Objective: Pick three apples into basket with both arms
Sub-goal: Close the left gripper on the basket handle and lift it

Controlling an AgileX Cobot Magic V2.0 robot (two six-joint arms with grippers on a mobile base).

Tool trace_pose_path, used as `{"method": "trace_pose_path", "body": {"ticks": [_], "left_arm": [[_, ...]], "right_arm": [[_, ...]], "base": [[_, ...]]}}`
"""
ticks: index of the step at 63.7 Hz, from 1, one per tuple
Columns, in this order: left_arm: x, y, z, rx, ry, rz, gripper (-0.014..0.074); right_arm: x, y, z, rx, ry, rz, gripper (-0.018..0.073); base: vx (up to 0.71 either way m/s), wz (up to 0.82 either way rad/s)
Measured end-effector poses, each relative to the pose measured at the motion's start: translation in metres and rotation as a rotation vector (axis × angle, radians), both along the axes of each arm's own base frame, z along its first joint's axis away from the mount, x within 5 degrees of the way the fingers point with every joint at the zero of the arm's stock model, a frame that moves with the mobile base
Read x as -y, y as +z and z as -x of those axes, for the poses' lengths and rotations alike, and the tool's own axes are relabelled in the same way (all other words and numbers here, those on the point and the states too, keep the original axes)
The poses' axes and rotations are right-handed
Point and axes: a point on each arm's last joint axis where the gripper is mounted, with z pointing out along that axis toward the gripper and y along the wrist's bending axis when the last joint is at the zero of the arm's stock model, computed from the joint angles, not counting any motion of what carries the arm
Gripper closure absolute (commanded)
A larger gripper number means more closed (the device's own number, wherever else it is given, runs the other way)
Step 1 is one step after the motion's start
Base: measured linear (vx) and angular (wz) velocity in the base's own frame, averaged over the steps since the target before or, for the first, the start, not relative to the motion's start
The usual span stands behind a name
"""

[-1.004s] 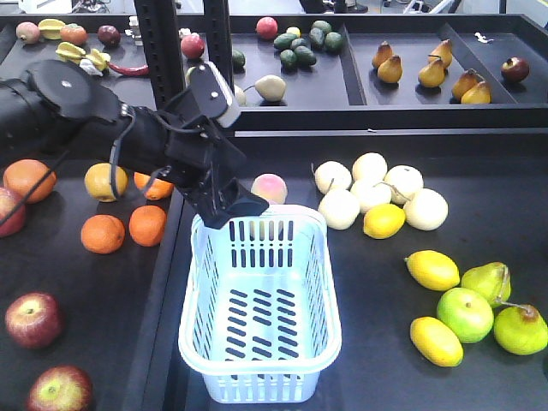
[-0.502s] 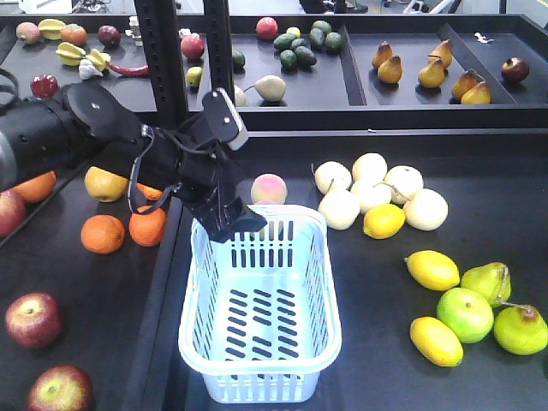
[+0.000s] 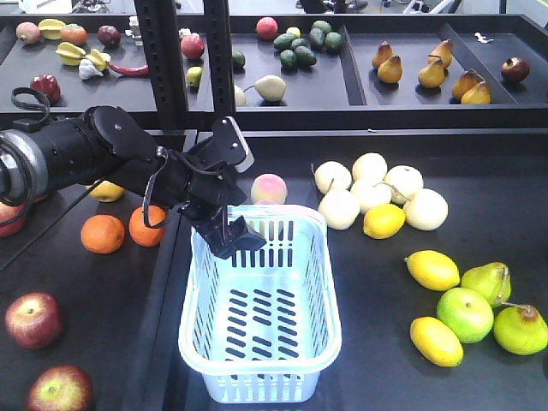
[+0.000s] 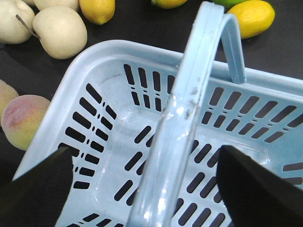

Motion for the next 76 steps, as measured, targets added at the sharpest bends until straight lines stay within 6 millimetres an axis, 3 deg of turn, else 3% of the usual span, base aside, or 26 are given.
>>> {"method": "trace_pose_path", "body": {"ticks": [12,26,35,52,76], "left_arm": [[0.000,-0.002,0.000,-0.005,0.002,-0.006,0.0240],[0.000,-0.002,0.002,-0.026,-0.008,-0.011,0.0602],[0.000,0.010,0.009,-0.047,-0.019,0.018,0.0604],[-0.002,0.062,0.035,-0.047,-0.025,0.138,0.0604],[-0.015,0.129,0.096,-0.228,-0.003,0.228,0.0604]], "right_arm": [[0.000,0.000,0.000,0.000,0.000,0.000,0.0564],[0.000,0.000,0.000,0.000,0.000,0.000,0.0564],[0.000,0.000,0.000,0.000,0.000,0.000,0.0564],[0.000,0.000,0.000,0.000,0.000,0.000,0.0564],[0.000,0.000,0.000,0.000,0.000,0.000,0.0564]], "base": [[0.00,0.00],[0.00,0.00],[0.00,0.00],[0.00,0.00],[0.00,0.00]]}}
